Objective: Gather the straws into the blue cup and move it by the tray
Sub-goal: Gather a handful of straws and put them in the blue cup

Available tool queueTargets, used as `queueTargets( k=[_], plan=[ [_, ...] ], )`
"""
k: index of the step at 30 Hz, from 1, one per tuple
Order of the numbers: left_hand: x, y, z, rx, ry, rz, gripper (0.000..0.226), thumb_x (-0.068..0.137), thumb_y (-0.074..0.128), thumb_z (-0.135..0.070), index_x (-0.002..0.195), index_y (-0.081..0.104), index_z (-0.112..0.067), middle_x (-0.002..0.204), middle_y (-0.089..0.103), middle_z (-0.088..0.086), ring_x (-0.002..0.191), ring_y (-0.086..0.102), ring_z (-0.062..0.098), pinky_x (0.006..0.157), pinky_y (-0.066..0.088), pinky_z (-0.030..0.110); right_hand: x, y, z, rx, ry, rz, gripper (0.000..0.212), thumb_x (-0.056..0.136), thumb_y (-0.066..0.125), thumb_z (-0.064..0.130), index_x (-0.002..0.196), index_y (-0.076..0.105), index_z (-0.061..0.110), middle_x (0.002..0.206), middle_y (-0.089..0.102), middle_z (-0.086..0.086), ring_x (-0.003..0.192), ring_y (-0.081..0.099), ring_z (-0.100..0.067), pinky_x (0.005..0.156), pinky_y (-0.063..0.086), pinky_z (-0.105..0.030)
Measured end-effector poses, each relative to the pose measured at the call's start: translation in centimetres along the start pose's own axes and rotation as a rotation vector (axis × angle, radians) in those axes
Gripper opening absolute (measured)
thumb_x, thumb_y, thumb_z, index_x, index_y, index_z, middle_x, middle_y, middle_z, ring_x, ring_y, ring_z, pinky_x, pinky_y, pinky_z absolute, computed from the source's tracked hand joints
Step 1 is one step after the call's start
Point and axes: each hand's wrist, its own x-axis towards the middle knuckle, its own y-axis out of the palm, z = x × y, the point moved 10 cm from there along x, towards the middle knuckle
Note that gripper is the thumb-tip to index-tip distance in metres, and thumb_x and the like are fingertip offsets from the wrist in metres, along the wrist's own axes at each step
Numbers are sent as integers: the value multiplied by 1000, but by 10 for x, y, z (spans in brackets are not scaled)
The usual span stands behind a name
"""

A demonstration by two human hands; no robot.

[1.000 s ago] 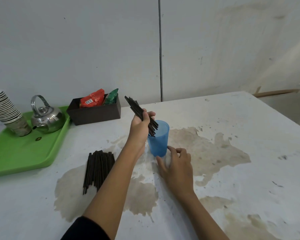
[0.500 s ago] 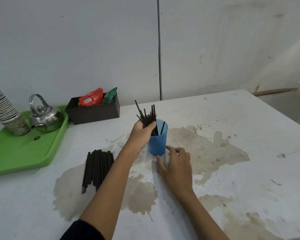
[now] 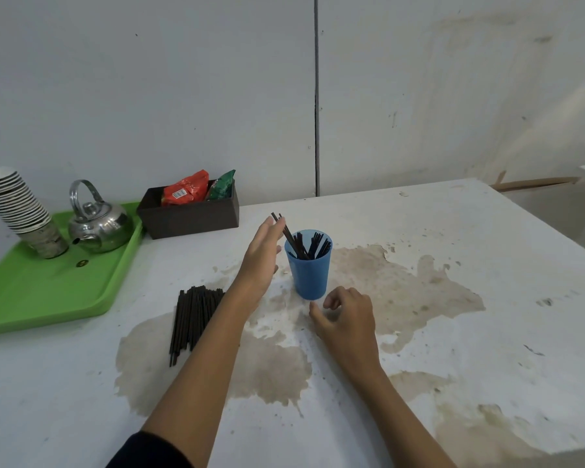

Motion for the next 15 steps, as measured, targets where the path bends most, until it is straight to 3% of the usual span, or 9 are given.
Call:
queueTargets(
  k=[4,9,12,15],
  plan=[
    [-7,-27,4,9,78,-98,53,99,48,-42,150,35,-35,148,46,-7,132,46,13,111,39,41,-8,10,22,-56,-193,91,18,83,72,30,78,57,21,76,53,11,78,42,-10,63,32,-12],
    [-24,-56,9,100,172,-162,45,101,50,-29,145,43,-33,137,52,-11,124,50,7,93,40,24,-24,22,55,-112,-372,139,10,83,69,23,81,61,16,80,58,5,82,42,-11,67,33,-16],
    [-41,-85,13,325,209,-254,40,98,55,-26,138,53,-32,134,58,-14,122,51,7,95,41,25,-32,41,79,-57,-420,196,6,86,64,22,85,61,17,86,60,6,84,42,-11,70,35,-17],
    [-64,-122,18,561,204,-407,30,91,58,-24,119,67,-32,119,68,-15,106,60,7,89,48,26,-37,61,103,18,-452,250,4,88,61,21,88,61,17,88,58,7,85,39,-7,70,33,-14]
  ],
)
